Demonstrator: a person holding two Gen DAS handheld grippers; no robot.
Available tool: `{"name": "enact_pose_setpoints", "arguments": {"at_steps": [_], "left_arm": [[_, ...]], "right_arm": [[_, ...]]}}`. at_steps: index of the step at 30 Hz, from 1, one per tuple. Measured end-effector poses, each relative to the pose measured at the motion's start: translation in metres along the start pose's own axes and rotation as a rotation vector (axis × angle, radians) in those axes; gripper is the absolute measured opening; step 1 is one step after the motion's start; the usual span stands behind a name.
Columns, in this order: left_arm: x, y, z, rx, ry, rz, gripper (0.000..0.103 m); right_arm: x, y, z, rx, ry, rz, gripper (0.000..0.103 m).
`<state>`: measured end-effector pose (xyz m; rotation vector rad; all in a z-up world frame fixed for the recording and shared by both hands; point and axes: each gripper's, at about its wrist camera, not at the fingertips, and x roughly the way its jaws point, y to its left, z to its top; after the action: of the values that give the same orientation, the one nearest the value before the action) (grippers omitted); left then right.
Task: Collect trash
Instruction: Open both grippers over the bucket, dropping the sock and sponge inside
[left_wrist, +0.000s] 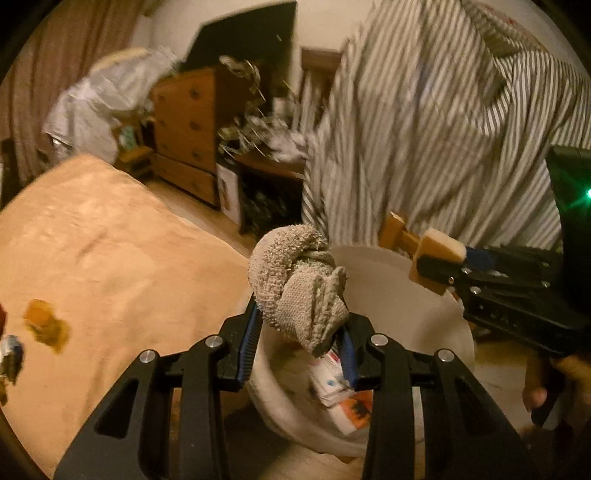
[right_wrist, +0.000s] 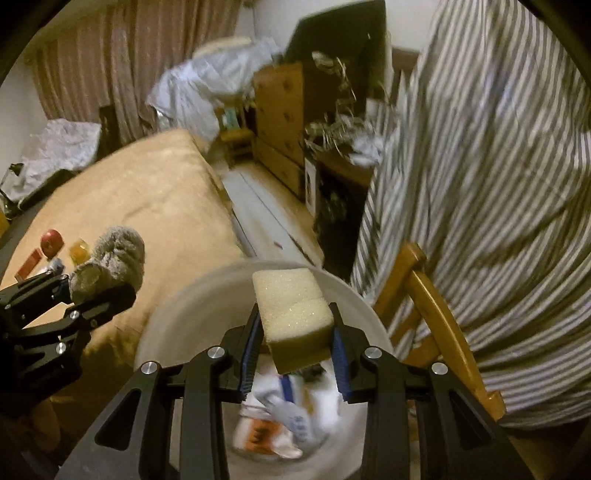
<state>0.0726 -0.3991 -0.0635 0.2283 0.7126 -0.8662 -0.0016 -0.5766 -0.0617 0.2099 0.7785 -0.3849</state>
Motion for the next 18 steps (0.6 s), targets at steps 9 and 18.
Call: {"name": "enact_pose_setpoints", "arguments": {"at_steps": [9, 18], "left_arm": [[0.046, -0.004, -0.001, -0.008, 0.114, -0.043, 0.036], [0.054, -0.005, -0.002, -0.008, 0.127, -0.035, 0.037]], "right_arm": [[0.041, -0.014, -0.016, 0.001, 0.117, 0.004, 0.035], [0.048, -0.01, -0.025, 0.012, 0.129, 0.007, 0.035]]}}
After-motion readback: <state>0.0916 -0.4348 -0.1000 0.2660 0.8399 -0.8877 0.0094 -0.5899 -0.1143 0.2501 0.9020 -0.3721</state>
